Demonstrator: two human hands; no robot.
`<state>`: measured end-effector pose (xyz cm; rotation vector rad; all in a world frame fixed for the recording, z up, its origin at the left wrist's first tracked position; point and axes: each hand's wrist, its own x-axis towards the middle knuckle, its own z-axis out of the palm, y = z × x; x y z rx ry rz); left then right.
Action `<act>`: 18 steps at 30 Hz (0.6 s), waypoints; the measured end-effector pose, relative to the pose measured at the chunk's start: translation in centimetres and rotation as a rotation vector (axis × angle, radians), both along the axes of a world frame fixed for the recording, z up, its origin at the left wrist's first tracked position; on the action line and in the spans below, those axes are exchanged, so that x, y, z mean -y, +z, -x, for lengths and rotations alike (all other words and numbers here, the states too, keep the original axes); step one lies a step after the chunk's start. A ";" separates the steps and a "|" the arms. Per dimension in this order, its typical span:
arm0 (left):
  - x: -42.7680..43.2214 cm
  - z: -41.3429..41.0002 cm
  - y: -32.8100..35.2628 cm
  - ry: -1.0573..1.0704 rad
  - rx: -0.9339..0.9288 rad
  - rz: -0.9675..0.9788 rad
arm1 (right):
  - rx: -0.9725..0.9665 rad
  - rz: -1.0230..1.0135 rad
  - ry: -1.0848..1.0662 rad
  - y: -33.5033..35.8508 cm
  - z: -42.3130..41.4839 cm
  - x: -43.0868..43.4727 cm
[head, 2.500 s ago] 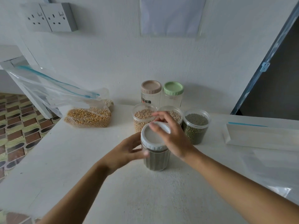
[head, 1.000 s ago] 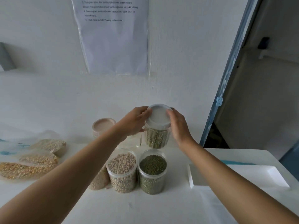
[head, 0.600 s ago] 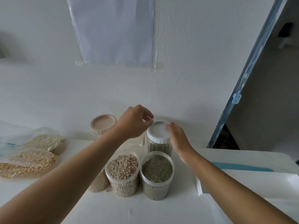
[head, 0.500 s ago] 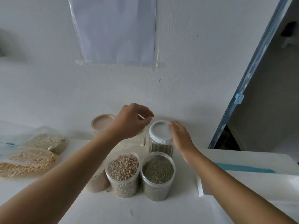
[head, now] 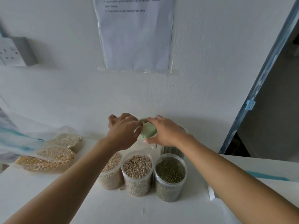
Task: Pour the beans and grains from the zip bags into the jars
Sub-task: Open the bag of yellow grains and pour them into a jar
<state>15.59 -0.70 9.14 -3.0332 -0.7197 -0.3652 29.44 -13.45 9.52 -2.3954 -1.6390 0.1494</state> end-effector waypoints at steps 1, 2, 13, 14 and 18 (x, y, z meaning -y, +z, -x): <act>0.1 0.1 -0.2 -0.015 0.013 0.009 | -0.025 -0.038 -0.009 -0.2 0.1 0.1; 0.2 0.3 -0.3 -0.032 0.036 0.026 | -0.049 -0.083 -0.016 -0.3 0.2 0.3; 2.2 5.8 5.9 -0.213 0.634 0.509 | -0.070 -0.759 0.076 3.3 3.6 4.2; 2.5 6.6 6.4 -0.220 0.663 0.541 | -0.070 -0.797 0.095 3.7 4.4 4.4; 3.2 10.4 6.8 -0.227 0.738 0.733 | -0.122 -0.888 0.155 4.8 8.2 5.2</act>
